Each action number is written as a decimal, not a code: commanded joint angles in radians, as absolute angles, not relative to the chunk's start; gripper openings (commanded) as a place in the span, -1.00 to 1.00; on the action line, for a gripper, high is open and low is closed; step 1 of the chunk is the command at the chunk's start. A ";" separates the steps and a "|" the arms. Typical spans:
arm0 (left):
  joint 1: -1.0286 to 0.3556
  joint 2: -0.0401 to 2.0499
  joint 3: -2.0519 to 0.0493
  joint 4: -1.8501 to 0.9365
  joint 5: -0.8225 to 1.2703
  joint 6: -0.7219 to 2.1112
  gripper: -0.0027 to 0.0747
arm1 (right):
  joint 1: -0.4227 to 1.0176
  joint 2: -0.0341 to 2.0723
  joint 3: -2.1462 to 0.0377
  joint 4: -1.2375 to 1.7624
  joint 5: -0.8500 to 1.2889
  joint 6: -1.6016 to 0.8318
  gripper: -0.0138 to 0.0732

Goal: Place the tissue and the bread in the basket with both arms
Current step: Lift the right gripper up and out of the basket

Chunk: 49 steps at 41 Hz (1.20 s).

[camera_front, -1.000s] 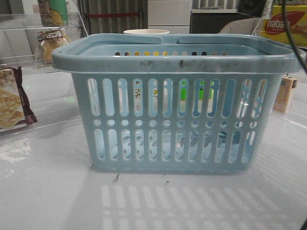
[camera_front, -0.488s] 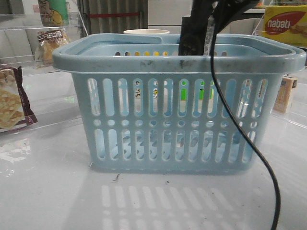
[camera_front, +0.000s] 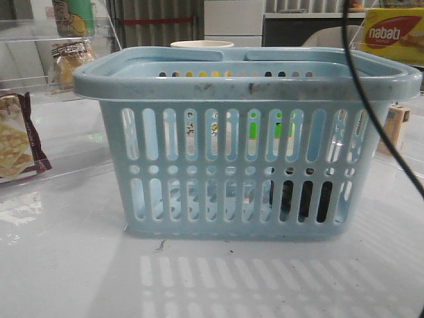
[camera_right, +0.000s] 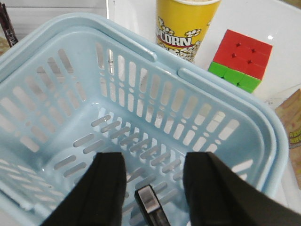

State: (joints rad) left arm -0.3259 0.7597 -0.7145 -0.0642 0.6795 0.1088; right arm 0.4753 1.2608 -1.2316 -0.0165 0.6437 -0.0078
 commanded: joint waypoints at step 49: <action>-0.334 0.760 -0.743 -0.078 0.596 0.107 0.33 | 0.476 0.584 -0.671 -0.024 0.680 -0.023 0.24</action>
